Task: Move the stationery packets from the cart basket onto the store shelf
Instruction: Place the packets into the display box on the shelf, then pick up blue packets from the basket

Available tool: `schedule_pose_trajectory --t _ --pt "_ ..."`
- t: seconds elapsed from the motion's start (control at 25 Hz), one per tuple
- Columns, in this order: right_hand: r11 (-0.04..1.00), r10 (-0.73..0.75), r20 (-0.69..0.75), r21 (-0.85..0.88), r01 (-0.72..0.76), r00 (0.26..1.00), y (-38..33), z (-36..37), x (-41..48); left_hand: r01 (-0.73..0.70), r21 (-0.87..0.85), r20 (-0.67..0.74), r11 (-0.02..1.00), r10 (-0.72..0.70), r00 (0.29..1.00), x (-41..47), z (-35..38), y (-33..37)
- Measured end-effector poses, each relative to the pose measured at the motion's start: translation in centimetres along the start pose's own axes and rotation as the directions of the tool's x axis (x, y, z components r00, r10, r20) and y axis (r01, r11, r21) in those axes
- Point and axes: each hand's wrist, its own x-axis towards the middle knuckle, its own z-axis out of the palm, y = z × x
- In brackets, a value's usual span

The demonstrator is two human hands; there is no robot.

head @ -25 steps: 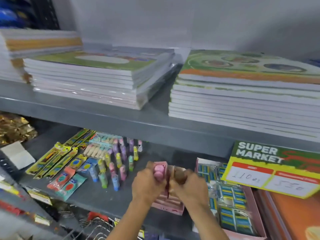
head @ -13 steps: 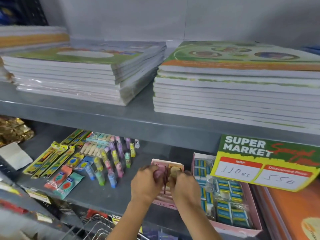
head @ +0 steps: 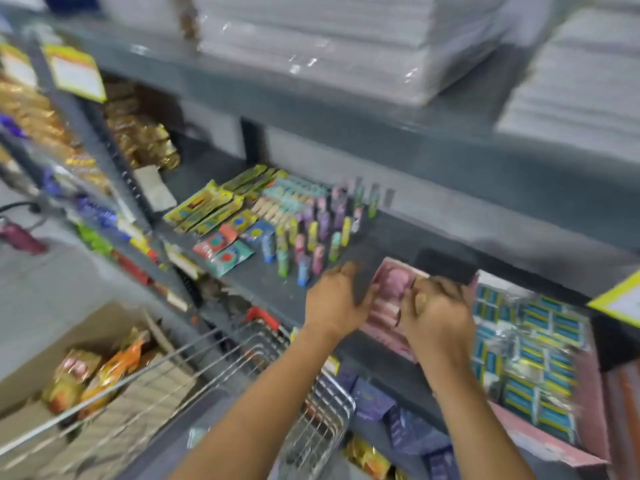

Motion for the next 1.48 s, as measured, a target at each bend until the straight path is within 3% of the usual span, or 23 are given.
schedule_pose_trajectory --t 0.08,0.24,0.36,0.44,0.48,0.56,0.68,0.72,0.76,0.88,1.0,1.16,1.28,1.48 --pt "0.995 -0.094 -0.016 0.020 0.094 0.995 -1.8 0.6 -0.4 0.031 -0.045 -0.088 0.998 -0.035 0.996 -1.9 -2.2 -2.3" --pt "0.950 -0.247 0.102 0.223 0.220 0.964 -7.6 4.5 -2.7 0.182 -0.129 -0.225 0.975 -0.208 0.952 -6.8 -6.1 -8.6" --pt "0.895 -0.387 0.192 0.314 0.317 0.902 -11.8 7.9 -6.0 0.343 -0.144 -0.262 0.928 -0.369 0.892 -10.8 -7.1 -14.5" --pt "0.861 -0.471 0.300 0.360 0.358 0.830 -14.5 10.7 -8.7 0.485 -0.184 -0.263 0.855 -0.518 0.814 -14.0 -6.6 -18.7" --pt "0.847 -0.505 0.354 0.377 0.374 0.787 -15.5 12.0 -10.1 0.564 -0.215 -0.246 0.797 -0.603 0.759 -15.7 -5.7 -20.8" --pt "0.809 -0.585 0.460 0.391 0.440 0.668 -17.4 15.3 -13.3 0.737 -0.356 -0.147 0.574 -0.814 0.562 -19.7 -3.1 -25.2" --pt "0.736 -0.661 0.609 0.415 0.535 0.439 -19.2 20.5 -18.3 0.820 -0.573 0.196 0.010 -0.969 0.148 -25.9 2.3 -29.2" --pt "0.716 -0.663 0.657 0.415 0.561 0.359 -19.5 22.0 -19.9 0.831 -0.551 0.264 -0.081 -0.961 0.082 -27.8 4.2 -29.7" --pt "0.688 -0.658 0.701 0.413 0.596 0.274 -19.8 24.0 -21.6 0.868 -0.487 0.290 -0.098 -0.955 0.055 -29.6 6.1 -30.3" --pt "0.586 -0.583 0.811 0.381 0.715 0.045 -20.2 29.3 -25.8 0.967 -0.245 0.295 0.076 -0.944 0.149 -32.5 10.1 -31.0" --pt "0.462 -0.548 0.832 0.387 0.798 -0.086 -20.4 33.8 -28.6 0.957 -0.079 0.283 0.280 -0.914 0.291 -32.7 13.2 -32.1" --pt "0.488 -0.456 0.884 0.348 0.800 -0.106 -20.9 38.2 -30.7 0.915 0.069 0.231 0.396 -0.899 0.372 -32.4 15.2 -33.3" --pt "0.481 -0.448 0.889 0.325 0.814 -0.091 -20.7 39.2 -31.8 0.787 0.274 0.197 0.553 -0.833 0.517 -32.4 15.5 -33.3" --pt "0.516 -0.459 0.884 0.346 0.784 -0.088 -20.3 39.0 -32.0 0.814 0.213 0.269 0.541 -0.833 0.483 -32.5 15.6 -34.3"
